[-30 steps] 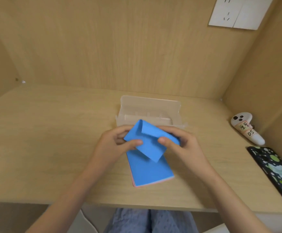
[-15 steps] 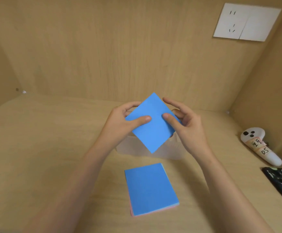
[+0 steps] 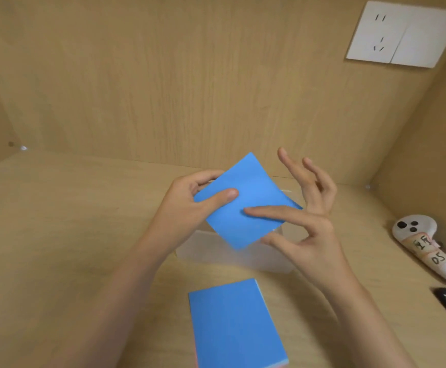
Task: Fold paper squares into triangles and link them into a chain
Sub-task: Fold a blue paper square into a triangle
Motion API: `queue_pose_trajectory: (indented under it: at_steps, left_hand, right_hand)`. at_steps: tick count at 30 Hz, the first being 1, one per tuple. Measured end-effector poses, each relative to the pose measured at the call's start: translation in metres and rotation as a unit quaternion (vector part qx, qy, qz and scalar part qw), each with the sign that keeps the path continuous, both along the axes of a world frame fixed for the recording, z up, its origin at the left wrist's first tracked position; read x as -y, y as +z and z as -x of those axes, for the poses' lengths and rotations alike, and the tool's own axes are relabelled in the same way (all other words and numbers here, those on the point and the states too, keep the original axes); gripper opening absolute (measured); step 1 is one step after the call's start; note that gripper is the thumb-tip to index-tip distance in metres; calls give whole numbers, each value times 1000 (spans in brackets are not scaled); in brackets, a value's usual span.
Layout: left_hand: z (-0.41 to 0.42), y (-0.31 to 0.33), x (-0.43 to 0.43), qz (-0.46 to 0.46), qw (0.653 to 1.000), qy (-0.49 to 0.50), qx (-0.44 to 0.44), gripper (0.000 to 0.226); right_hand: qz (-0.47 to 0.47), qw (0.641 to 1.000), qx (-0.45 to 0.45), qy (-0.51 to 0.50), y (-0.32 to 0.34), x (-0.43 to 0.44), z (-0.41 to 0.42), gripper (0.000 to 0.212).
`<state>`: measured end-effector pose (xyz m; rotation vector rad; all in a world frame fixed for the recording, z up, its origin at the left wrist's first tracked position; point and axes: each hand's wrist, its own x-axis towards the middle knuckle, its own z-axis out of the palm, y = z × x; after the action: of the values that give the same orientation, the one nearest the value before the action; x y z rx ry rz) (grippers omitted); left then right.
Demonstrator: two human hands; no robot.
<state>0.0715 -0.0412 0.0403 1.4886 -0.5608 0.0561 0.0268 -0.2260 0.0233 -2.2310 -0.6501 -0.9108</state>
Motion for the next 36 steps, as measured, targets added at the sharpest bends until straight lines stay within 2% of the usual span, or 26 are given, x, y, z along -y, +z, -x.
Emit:
queue_pose_trajectory:
  at_steps: [3, 8, 13, 16, 20, 24, 28, 36]
  left_hand:
    - [5, 0, 4, -10, 1000, -28, -11, 13]
    - [9, 2, 14, -18, 998, -59, -10, 21]
    - [7, 7, 22, -7, 997, -62, -54, 33]
    - [-1, 16, 23, -15, 999, -35, -37, 37]
    - [-11, 17, 24, -49, 999, 14, 11, 12]
    - [-11, 8, 23, -53, 998, 26, 21, 10]
    - [-7, 6, 21, -64, 997, 26, 29, 11]
    - [-2, 7, 22, -61, 998, 22, 27, 14]
  right_hand:
    - [-74, 997, -23, 9, 4, 3, 1, 6]
    - [-236, 966, -110, 11, 6, 5, -3, 10]
    - [-340, 923, -177, 14, 16, 6, -7, 6]
    - [-356, 913, -198, 22, 30, 7, -18, 4]
    - [-340, 919, -197, 36, 42, 6, -30, 14]
    - [-357, 910, -205, 48, 33, 5, -30, 24]
    - [-372, 905, -205, 17, 34, 5, -27, 9]
    - [-372, 904, -212, -7, 33, 2, -26, 7]
